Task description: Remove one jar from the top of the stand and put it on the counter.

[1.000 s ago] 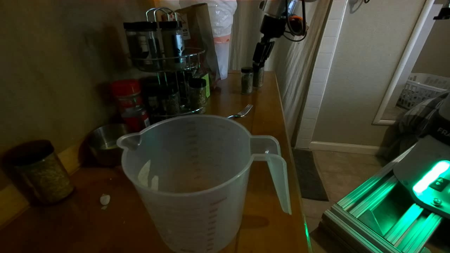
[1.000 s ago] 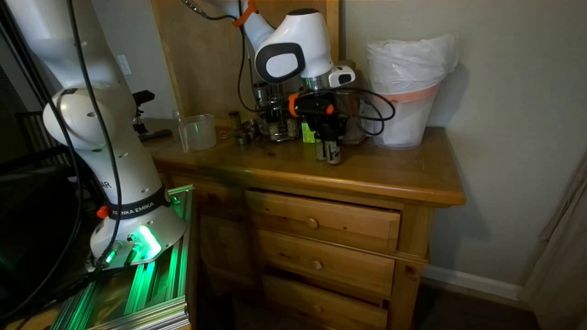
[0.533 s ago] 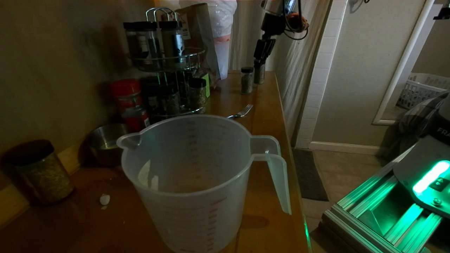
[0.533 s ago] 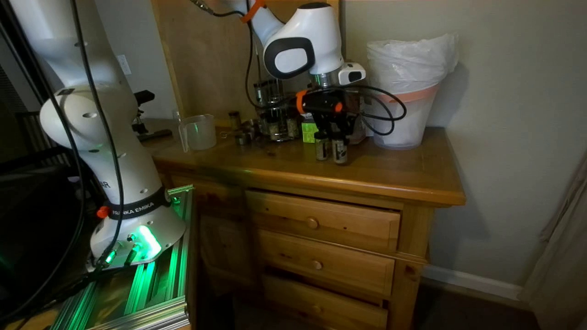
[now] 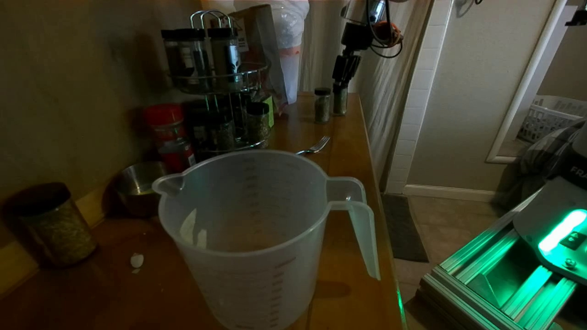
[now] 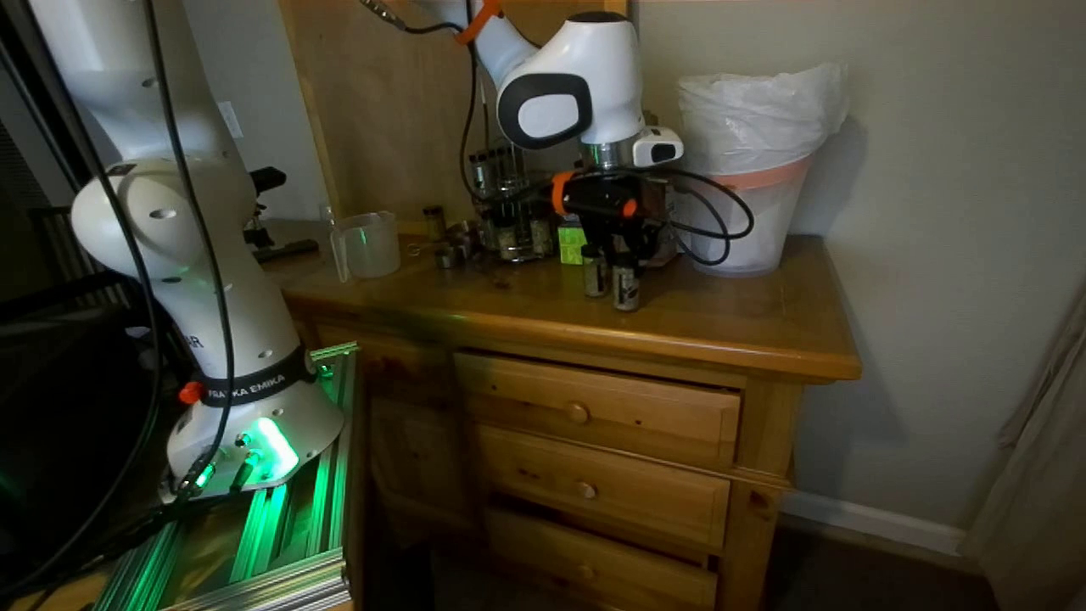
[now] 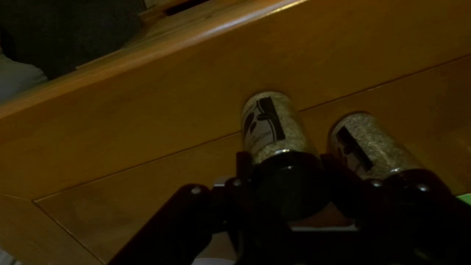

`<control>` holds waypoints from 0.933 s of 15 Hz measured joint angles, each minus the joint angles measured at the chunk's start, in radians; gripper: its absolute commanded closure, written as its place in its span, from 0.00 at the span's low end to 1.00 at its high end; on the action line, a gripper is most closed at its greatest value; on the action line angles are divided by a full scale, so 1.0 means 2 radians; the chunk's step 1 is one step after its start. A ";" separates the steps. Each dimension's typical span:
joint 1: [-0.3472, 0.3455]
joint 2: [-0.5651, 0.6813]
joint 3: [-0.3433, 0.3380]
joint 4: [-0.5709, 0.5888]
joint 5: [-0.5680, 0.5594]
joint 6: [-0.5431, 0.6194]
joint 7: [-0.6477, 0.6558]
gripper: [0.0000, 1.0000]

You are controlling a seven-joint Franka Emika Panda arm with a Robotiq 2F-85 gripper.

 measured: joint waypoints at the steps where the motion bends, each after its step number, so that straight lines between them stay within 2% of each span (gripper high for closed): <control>1: 0.000 0.001 0.001 0.000 0.000 0.000 0.001 0.74; 9: 0.000 0.001 0.013 0.000 -0.006 -0.006 0.005 0.72; 10: 0.000 0.001 0.014 0.000 -0.006 -0.006 0.005 0.24; 11: 0.000 0.001 0.014 0.001 -0.006 -0.007 0.005 0.23; 14: 0.000 0.001 0.014 0.001 -0.006 -0.009 0.007 0.03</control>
